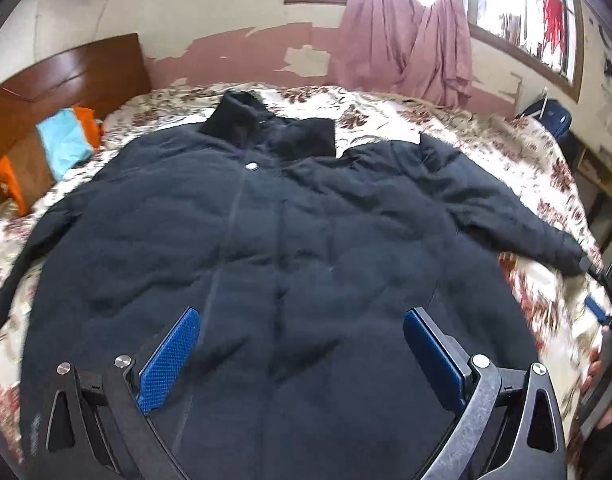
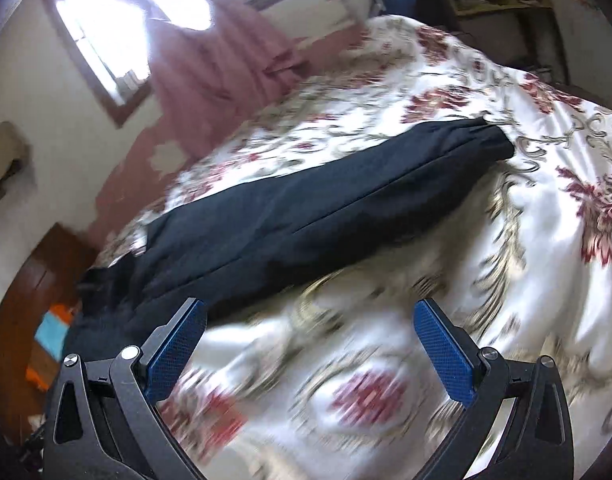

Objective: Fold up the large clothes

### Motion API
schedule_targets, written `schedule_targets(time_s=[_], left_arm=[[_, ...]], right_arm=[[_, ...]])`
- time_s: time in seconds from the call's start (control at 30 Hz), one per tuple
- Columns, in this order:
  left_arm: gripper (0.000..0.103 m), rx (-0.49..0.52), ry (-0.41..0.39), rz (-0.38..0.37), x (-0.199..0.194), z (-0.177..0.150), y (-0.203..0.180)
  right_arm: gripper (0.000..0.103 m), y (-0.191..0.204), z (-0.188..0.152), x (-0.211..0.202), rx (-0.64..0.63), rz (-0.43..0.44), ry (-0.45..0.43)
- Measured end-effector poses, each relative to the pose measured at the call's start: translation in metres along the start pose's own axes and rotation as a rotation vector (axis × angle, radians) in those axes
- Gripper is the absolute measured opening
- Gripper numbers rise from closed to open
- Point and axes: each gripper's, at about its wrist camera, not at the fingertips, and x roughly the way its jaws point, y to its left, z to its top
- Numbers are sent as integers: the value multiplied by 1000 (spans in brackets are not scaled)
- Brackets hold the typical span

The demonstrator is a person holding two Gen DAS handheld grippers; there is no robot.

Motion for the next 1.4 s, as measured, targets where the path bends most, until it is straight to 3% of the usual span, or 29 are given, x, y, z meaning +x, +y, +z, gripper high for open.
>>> schedule_targets(time_s=[0.13, 0.2, 0.33, 0.43, 0.5, 0.57, 0.67, 0.77, 0.97, 1.03, 1.2, 1.3, 1.4], left_arm=[[103, -66, 6, -144, 40, 30, -15], [103, -84, 13, -212, 61, 43, -29], [103, -74, 46, -250, 96, 53, -58], [103, -66, 129, -276, 125, 47, -76], [103, -53, 207, -303, 144, 38, -83], [103, -38, 202, -306, 149, 30, -86], [103, -38, 201, -321, 152, 27, -86], [103, -53, 207, -348, 153, 27, -83], [103, -152, 229, -419, 131, 32, -39], [103, -181, 214, -387, 117, 34, -16], [103, -188, 175, -278, 84, 34, 44], [103, -222, 118, -232, 57, 29, 91], [103, -293, 10, -143, 19, 19, 144]], right_arm=[[102, -32, 22, 34, 151, -26, 67], [102, -39, 31, 47, 162, -30, 75], [102, -56, 51, 76, 239, -38, 93], [99, -54, 58, 82, 286, -10, 62], [79, -52, 57, 88, 324, 18, 53], [46, -54, 51, 95, 388, 20, 53], [22, -48, 47, 98, 404, 19, 21], [11, -21, 55, 82, 298, -11, -32], [10, 58, 92, 25, 38, 1, -190], [10, 97, 94, 7, -72, 16, -264], [10, 186, 69, -11, -304, 83, -347], [10, 257, 36, -9, -485, 158, -331], [10, 316, -4, -1, -645, 226, -251]])
